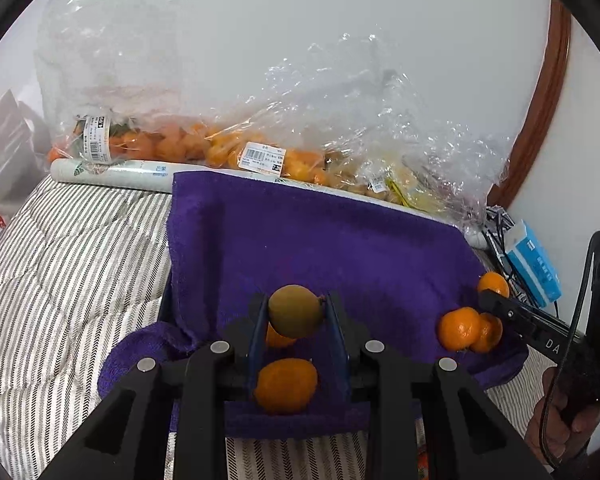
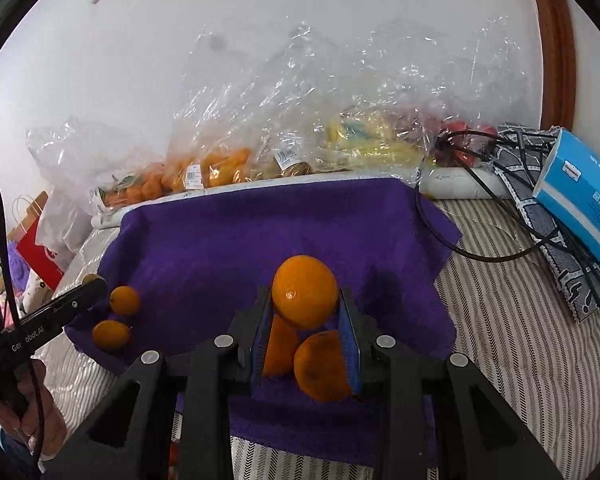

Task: Organize fruits
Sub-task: 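Carry the yellow-green fruit and the orange up over the purple towel, then open both tools, dropping the yellow-green fruit and orange onto the towel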

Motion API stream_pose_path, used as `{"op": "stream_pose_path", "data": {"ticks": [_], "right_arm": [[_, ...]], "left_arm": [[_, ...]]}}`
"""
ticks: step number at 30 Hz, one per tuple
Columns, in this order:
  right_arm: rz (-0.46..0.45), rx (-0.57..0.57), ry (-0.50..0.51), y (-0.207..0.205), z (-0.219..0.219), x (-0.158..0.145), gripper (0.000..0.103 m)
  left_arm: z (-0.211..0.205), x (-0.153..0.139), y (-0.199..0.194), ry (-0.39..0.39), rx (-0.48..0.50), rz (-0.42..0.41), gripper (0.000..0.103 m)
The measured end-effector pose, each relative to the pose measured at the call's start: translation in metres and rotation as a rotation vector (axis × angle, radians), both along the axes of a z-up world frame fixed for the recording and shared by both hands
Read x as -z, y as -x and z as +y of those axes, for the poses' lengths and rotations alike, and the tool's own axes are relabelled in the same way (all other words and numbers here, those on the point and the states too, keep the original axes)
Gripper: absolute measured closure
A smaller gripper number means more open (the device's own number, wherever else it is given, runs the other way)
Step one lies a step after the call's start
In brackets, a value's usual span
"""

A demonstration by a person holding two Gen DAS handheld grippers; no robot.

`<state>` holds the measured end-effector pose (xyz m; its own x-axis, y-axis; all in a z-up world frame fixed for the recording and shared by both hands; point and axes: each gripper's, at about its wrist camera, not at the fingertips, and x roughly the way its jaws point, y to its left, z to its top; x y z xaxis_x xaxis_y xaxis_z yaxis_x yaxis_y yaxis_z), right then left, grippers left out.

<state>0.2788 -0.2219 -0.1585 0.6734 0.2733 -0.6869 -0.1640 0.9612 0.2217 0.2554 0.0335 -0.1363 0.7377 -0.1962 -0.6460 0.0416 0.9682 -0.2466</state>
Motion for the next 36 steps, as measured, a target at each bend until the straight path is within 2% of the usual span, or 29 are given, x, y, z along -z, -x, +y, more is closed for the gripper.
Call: {"op": "stream_pose_path", "data": {"ticks": [12,36], "right_arm": [[0.014,0.000,-0.004,-0.0028,0.0021,0.0051,0.071],[0.003,-0.007,0.006,-0.0011,0.0044,0.0036,0.071]], "left_arm": [[-0.0040,0.0059,-0.0042,-0.009,0.018,0.022,0.076],[-0.0062,0.0060,-0.0038,-0.016,0.054,0.018,0.075]]}}
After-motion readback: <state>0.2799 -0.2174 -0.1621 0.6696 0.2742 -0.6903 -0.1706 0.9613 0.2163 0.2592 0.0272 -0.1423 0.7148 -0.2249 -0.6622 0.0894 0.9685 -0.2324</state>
